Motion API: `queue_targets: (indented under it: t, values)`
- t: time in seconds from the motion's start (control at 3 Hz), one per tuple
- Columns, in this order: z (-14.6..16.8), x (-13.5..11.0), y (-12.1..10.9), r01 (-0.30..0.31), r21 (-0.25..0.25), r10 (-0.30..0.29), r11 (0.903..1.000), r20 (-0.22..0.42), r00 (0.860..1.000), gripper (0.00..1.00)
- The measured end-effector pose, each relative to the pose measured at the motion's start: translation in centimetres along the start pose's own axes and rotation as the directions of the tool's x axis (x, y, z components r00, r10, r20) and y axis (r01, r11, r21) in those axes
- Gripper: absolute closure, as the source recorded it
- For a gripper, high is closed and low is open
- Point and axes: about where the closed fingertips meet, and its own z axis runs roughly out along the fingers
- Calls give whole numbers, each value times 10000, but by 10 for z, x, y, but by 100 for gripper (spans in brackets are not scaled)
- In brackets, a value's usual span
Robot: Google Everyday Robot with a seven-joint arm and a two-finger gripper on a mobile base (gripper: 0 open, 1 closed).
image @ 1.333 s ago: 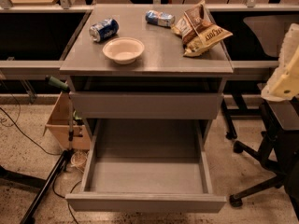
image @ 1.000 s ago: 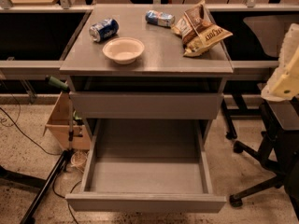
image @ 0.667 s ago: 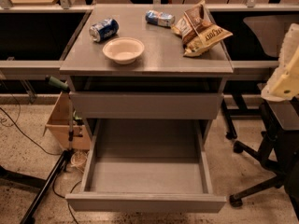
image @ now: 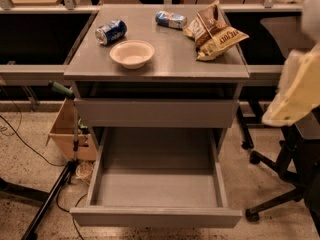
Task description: Close middle drawer
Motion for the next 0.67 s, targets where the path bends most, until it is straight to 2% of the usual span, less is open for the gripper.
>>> queue_targets:
  t: [0.33, 0.67]
  values:
    - [50, -7, 43, 43, -206, -38, 9998, 281, 9996, 0]
    - [50, -7, 43, 43, -206, -38, 9998, 281, 9996, 0]
